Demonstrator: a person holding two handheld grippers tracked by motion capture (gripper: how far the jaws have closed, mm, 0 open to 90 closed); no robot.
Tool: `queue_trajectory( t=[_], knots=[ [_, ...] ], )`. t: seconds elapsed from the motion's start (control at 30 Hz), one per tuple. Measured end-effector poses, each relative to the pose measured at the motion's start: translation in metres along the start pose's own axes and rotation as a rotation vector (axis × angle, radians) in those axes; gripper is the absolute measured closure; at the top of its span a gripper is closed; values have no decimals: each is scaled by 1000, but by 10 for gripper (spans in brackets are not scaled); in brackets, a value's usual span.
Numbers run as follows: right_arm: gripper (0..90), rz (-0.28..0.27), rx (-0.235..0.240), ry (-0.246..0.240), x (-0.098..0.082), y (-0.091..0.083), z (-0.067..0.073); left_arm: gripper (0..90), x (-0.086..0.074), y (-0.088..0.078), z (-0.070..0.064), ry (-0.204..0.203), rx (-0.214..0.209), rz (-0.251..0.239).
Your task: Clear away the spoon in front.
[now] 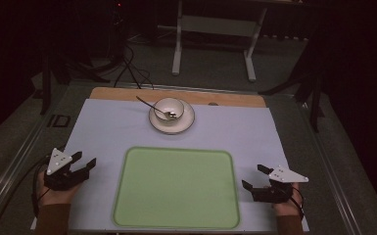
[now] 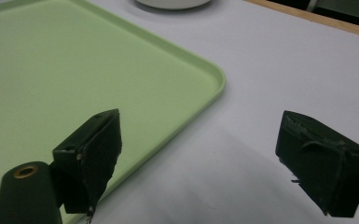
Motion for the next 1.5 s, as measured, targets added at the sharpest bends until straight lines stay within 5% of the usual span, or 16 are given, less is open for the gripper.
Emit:
queue_trajectory(
  t=[0.8,1.5],
  knots=[
    [141,-14,-7,-1,0,0,-3,415,10,-6,-4,-9,-28,-35],
    [141,-32,-20,6,1,-1,-4,407,36,9,-12,12,-68,-33]
  ],
)
Point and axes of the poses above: each handheld gripper's, and its own axes: y roughly forward along the jaws, x roughly out of its top, z roughly to its left, the point moved 1 cm from there along y, roughly forward along the jaws, and after that the axes turned 15 degrees about -x, right-handed, at the moved point
